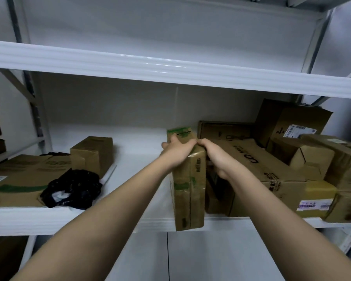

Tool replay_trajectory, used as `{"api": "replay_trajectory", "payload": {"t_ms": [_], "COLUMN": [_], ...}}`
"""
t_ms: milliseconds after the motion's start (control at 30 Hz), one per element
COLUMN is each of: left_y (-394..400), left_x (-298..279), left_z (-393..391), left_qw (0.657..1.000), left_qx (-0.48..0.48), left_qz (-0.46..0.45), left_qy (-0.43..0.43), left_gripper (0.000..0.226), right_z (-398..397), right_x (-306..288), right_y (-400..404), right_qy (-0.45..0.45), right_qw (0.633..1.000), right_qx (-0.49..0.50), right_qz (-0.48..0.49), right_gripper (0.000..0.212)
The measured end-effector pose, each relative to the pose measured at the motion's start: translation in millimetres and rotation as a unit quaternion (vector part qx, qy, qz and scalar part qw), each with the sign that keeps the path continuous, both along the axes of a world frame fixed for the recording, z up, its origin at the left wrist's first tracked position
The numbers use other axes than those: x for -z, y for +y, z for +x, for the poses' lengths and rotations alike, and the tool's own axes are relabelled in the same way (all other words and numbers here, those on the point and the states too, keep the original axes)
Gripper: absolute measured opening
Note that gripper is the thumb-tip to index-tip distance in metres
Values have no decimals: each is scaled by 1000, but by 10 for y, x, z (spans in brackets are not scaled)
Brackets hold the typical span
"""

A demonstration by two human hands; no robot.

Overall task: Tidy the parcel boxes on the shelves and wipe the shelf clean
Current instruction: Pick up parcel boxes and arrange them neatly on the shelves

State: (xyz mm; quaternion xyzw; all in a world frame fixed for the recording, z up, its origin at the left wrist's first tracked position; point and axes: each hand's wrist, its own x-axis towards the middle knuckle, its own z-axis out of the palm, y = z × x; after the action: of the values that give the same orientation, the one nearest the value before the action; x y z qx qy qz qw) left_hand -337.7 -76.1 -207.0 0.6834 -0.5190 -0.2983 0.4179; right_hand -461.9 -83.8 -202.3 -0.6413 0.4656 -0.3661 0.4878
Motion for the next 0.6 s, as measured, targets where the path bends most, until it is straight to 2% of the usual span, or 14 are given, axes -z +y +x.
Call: {"api": "replay_trajectory", "payload": {"t_ms": [133, 200, 300, 433, 533, 600], "left_y": [238, 337, 465, 686, 732, 756], "left_x": [-73, -115, -108, -26, 66, 145], "left_z": [332, 544, 835, 1131, 1397, 1543], "left_qw": [999, 998, 997, 987, 979, 977], "left_qx": [-31, -52, -57, -44, -36, -33], "left_qz": [5, 12, 24, 9, 47, 65], "left_qy": [-8, 13, 56, 157, 194, 199], "left_gripper": [83, 88, 106, 106, 127, 119], "right_z": [286, 476, 761, 963, 1046, 1109], "right_x": [217, 272, 334, 483, 613, 683], "right_y": [232, 347, 473, 681, 777, 843], "right_qy": [-63, -64, 15, 113, 158, 194], "right_qw": [995, 990, 979, 948, 920, 897], "right_qx": [-77, -108, -117, -143, -173, -193], "right_qz": [-23, -61, -166, -262, -314, -347], "right_gripper": [37, 42, 52, 53, 55, 56]}}
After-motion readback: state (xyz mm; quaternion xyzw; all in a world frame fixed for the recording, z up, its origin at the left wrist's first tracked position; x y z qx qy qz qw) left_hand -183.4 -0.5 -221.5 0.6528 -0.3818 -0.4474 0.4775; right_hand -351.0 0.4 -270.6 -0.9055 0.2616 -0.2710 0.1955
